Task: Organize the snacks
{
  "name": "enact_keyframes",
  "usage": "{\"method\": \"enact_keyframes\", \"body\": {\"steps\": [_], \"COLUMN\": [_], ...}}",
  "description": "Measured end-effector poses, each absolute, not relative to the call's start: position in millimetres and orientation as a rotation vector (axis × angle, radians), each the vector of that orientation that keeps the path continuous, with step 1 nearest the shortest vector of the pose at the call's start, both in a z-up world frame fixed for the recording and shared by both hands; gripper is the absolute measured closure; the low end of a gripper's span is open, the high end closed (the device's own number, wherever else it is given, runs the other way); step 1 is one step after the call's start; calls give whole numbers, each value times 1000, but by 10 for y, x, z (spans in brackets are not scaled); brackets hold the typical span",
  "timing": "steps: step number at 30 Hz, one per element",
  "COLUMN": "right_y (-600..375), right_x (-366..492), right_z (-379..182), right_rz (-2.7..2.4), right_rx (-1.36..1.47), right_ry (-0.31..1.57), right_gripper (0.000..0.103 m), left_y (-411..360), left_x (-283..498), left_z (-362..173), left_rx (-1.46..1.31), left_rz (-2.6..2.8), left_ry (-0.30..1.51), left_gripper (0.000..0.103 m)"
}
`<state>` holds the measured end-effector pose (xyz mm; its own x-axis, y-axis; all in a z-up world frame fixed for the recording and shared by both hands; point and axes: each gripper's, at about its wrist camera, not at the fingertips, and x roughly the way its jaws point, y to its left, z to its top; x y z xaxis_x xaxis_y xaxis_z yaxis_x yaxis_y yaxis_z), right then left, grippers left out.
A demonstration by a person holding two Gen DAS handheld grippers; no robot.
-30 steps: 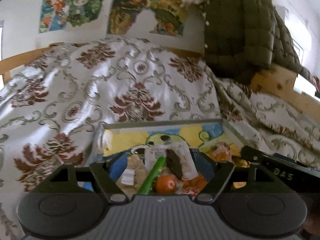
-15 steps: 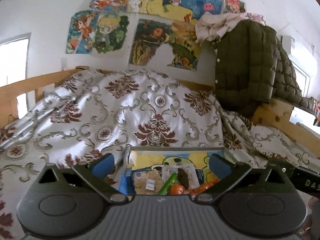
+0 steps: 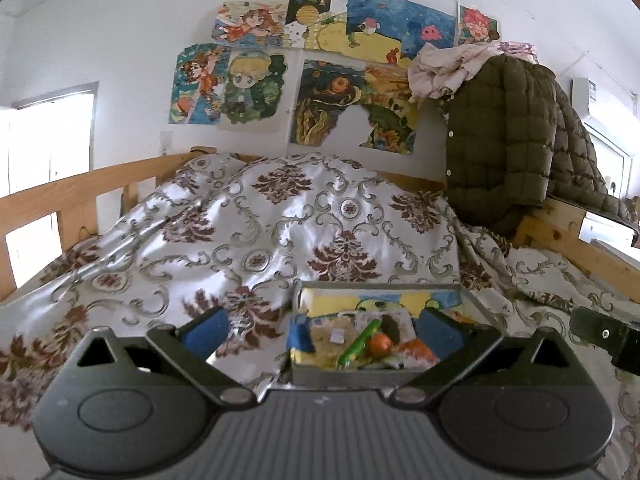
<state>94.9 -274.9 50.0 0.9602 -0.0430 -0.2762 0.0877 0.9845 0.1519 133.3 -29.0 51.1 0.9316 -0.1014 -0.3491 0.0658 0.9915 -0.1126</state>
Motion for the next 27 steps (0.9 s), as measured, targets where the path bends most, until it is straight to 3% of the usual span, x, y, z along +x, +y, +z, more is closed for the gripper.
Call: {"method": "enact_keyframes", "body": {"steps": [27], "right_y": [-2427], "right_x": [77], "right_z": [241], "right_rz": [-100], "right_rx": [65], "right_ry": [396], "right_gripper": [1], "left_y": [-59], "left_x": [428], "left_z": [137], "left_rx": [-50], "left_rz": [7], "left_ry": [458], "left_gripper": [0]}}
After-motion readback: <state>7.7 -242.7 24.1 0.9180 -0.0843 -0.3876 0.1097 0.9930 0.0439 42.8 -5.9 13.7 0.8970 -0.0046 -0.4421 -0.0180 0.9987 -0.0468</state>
